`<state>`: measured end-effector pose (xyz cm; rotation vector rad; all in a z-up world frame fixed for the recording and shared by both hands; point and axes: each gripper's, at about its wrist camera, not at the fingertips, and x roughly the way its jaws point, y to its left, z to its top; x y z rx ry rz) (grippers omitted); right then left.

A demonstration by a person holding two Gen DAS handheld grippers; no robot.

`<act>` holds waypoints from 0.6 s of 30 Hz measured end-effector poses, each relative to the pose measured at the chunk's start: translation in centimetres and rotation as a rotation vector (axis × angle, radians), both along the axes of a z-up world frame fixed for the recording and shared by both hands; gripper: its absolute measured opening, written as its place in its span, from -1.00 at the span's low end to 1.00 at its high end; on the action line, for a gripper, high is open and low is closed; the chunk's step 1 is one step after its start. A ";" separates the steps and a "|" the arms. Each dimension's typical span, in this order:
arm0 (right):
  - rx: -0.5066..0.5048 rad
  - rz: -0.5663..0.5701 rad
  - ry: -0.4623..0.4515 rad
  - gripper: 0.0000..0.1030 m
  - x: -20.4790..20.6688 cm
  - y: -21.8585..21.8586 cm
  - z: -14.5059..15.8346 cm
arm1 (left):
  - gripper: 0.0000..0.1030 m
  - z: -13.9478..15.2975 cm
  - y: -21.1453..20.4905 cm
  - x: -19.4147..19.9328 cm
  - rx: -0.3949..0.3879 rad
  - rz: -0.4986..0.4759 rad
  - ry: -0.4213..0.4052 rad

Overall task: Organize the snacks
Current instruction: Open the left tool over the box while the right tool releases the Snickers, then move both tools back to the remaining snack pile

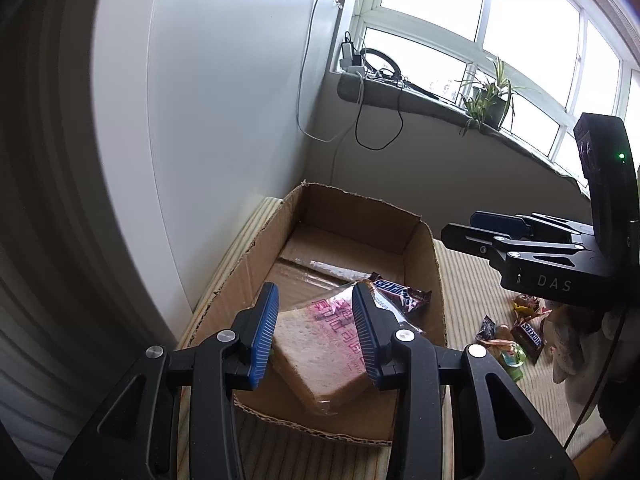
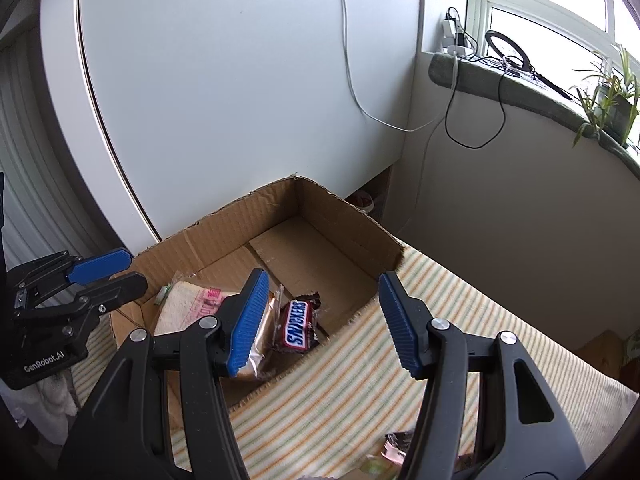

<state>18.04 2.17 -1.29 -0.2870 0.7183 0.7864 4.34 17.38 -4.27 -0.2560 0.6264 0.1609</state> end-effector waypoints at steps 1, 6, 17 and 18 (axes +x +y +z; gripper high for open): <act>0.001 -0.005 -0.003 0.16 -0.1 -0.5 0.1 | -0.29 0.1 -0.1 -0.1 0.000 -0.003 -0.003; 0.012 -0.033 -0.007 0.16 -0.6 -3.5 0.6 | -0.29 0.5 -1.3 -0.3 -0.017 -0.029 -0.020; 0.038 -0.142 -0.021 0.16 -1.7 -12.2 1.5 | -0.29 0.6 -5.6 -0.1 -0.038 -0.132 -0.031; 0.037 -0.151 -0.021 0.16 -1.8 -12.8 1.5 | -0.29 0.6 -6.1 -0.1 -0.038 -0.142 -0.029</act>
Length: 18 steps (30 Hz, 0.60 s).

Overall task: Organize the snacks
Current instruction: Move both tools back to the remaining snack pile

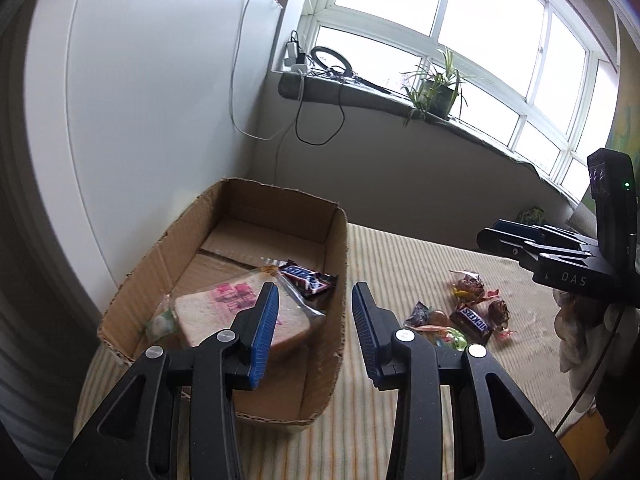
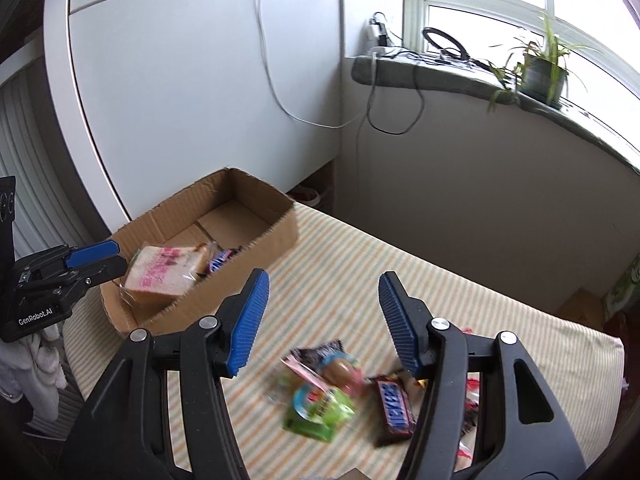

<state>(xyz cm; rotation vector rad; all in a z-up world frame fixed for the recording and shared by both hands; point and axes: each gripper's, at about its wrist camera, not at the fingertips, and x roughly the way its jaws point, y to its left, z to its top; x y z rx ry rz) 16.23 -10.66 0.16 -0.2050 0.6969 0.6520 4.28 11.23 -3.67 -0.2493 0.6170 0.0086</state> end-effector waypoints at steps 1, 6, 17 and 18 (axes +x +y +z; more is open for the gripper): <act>-0.003 -0.013 -0.001 0.16 -0.1 -0.8 -0.1 | -0.29 0.0 -0.5 0.0 -0.001 -0.008 0.000; 0.007 -0.079 0.013 0.16 0.0 -5.1 -0.6 | -0.29 -0.5 -2.4 0.2 -0.018 -0.046 0.007; 0.026 -0.095 0.071 0.16 -0.6 -10.5 -3.4 | -0.29 -2.8 -7.4 2.1 -0.021 -0.139 0.069; 0.028 -0.088 0.076 0.16 -0.7 -10.7 -3.7 | -0.29 -3.1 -7.8 2.3 -0.017 -0.143 0.077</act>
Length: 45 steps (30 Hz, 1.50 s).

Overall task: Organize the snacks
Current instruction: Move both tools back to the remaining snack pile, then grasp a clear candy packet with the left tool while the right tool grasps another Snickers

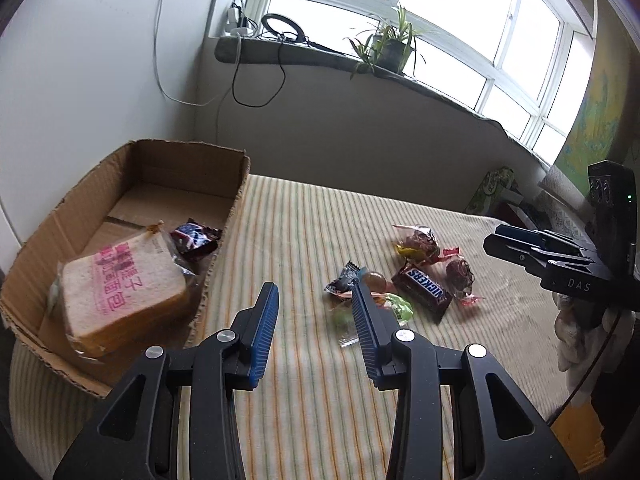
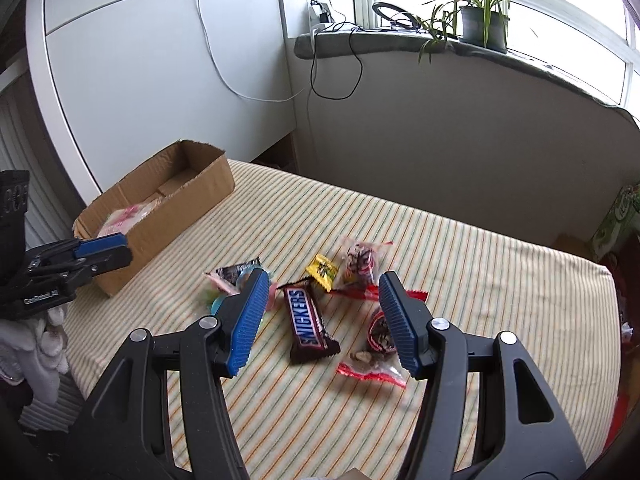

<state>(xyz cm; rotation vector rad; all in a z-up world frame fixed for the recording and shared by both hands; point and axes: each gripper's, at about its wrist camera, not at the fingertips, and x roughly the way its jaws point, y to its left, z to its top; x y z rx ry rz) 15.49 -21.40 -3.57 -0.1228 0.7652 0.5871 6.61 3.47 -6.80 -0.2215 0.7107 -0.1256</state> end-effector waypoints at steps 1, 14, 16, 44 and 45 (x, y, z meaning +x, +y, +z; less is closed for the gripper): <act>0.000 0.011 0.007 0.16 -0.1 0.0 -0.4 | -0.29 -0.4 -0.4 0.3 0.002 -0.007 0.011; -0.061 0.127 0.029 -0.02 -1.1 2.6 -4.7 | -0.41 -4.0 -3.7 2.3 0.080 -0.053 0.098; -0.070 0.132 0.031 -0.03 -1.0 2.9 -5.1 | -0.41 -4.2 -4.0 2.5 0.090 -0.060 0.105; -0.185 0.126 0.077 -0.42 2.1 5.3 -9.0 | -0.64 -5.4 -5.4 4.4 0.134 -0.111 0.156; -0.184 0.126 0.078 -0.42 2.1 5.3 -9.0 | -0.65 -5.4 -5.4 4.3 0.135 -0.116 0.155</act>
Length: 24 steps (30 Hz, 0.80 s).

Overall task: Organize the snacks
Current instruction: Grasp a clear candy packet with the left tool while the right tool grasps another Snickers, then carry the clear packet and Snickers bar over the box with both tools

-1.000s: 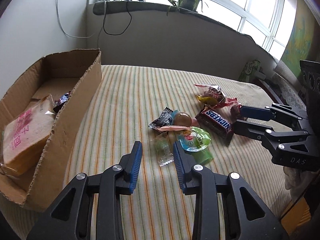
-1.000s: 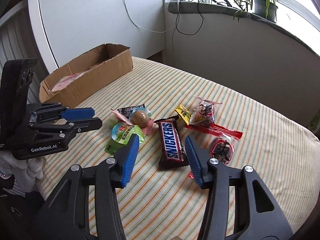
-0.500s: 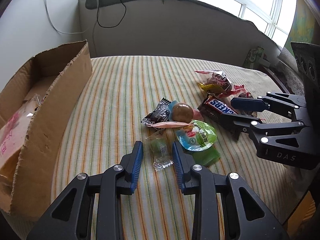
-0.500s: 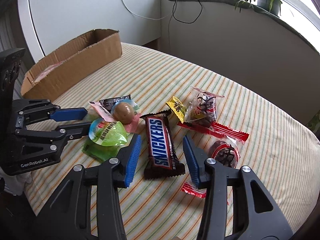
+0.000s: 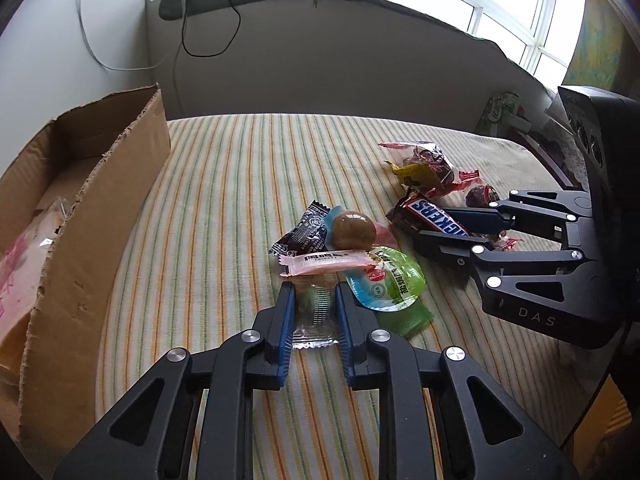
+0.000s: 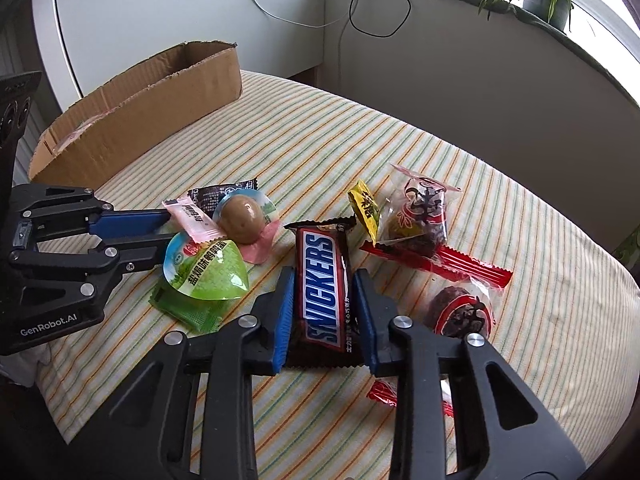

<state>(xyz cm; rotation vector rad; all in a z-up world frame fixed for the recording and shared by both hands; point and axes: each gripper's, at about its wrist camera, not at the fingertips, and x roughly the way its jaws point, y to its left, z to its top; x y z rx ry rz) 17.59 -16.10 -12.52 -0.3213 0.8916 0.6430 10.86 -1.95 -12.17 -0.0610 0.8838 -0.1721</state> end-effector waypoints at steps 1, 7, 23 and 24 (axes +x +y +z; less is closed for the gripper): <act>0.004 0.000 0.002 -0.42 0.0 0.0 0.0 | -0.65 0.0 0.1 -0.1 0.000 -0.003 -0.001; 0.030 -0.004 0.002 -0.43 -0.7 -0.5 0.7 | -0.65 0.7 0.4 -0.9 -0.021 -0.006 -0.014; 0.058 0.014 -0.061 -0.43 -2.9 0.8 4.8 | -0.65 3.8 3.6 -3.0 -0.081 0.035 -0.106; 0.062 0.016 -0.065 -0.43 -2.9 1.1 5.1 | -0.65 4.1 4.0 -3.1 -0.082 0.040 -0.111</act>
